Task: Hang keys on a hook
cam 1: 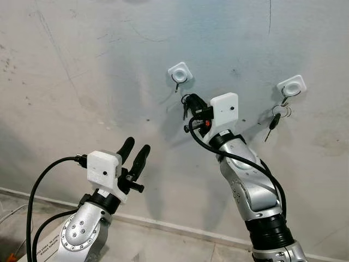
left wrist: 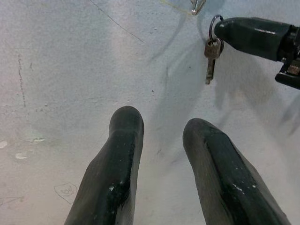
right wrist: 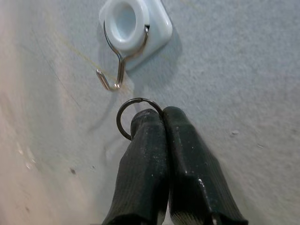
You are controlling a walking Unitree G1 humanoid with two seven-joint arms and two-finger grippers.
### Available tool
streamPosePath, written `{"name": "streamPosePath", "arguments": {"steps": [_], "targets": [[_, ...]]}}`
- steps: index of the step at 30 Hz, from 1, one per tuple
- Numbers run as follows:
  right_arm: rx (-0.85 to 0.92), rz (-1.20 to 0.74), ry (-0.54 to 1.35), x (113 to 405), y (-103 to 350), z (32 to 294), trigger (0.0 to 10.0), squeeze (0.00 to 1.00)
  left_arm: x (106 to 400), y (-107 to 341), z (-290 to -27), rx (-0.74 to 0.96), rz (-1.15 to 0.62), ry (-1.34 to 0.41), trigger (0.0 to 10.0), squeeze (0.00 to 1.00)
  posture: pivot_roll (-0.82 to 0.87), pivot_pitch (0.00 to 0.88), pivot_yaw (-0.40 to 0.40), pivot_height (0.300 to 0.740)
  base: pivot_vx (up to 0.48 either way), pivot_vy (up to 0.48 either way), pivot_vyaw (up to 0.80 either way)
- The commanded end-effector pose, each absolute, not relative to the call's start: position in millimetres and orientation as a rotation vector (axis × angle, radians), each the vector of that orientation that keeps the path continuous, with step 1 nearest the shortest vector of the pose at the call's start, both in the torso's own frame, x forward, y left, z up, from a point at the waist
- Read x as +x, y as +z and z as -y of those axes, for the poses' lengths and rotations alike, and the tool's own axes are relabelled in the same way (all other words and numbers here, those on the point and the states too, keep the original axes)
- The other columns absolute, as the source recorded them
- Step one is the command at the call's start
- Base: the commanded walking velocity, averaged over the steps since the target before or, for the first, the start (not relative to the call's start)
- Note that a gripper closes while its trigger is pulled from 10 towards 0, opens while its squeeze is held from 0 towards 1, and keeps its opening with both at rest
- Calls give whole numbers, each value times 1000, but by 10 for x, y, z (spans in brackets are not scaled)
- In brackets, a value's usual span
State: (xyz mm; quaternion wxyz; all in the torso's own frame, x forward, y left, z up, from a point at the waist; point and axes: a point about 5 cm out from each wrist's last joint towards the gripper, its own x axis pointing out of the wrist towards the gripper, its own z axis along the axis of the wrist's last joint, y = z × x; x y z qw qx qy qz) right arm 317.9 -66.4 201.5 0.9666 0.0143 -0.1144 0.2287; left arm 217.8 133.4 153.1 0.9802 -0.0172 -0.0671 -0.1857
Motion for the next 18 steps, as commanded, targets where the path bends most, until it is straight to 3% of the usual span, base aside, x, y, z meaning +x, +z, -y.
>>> {"name": "streamPosePath", "arguments": {"steps": [1, 18], "targets": [[46, 312, 486, 3162, 2229, 632, 10000, 0, 2179, 1514, -1333, -25, 123, -387, 10000, 0, 51, 0, 56, 740, 0, 0, 0], [79, 303, 560, 3112, 2253, 488, 10000, 0, 2177, 1514, -1318, -29, 119, -390, 10000, 0, 50, 0, 55, 740, 0, 0, 0]]}}
